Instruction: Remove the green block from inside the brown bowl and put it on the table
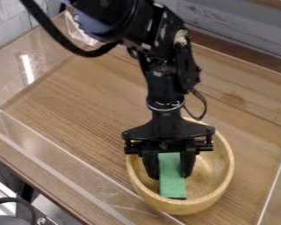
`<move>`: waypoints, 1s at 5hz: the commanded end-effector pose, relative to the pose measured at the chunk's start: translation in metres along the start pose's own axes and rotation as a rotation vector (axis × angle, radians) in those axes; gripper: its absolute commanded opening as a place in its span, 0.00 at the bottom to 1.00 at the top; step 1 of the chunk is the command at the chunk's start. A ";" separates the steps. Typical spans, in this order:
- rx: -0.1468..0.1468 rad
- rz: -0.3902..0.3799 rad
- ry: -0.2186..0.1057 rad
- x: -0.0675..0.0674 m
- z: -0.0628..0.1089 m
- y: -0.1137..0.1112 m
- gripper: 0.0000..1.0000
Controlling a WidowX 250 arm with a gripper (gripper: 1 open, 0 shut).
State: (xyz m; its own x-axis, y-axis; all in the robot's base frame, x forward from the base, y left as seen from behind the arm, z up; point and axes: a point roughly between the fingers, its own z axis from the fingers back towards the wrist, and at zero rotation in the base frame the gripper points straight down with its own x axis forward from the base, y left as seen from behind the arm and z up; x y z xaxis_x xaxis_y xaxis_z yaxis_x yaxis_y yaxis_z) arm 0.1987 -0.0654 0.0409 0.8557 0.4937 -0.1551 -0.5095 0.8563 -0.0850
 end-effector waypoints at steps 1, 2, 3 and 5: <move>-0.032 -0.021 -0.026 0.000 0.013 -0.008 0.00; -0.034 -0.016 -0.020 0.000 0.014 -0.007 0.00; -0.036 -0.012 -0.014 -0.001 0.015 -0.007 0.00; -0.039 -0.005 -0.010 -0.003 0.025 -0.003 0.00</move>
State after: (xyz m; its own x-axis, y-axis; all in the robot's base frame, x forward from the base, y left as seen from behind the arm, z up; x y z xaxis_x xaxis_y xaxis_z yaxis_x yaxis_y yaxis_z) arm 0.1927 -0.0656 0.0553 0.8534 0.4905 -0.1766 -0.5109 0.8543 -0.0961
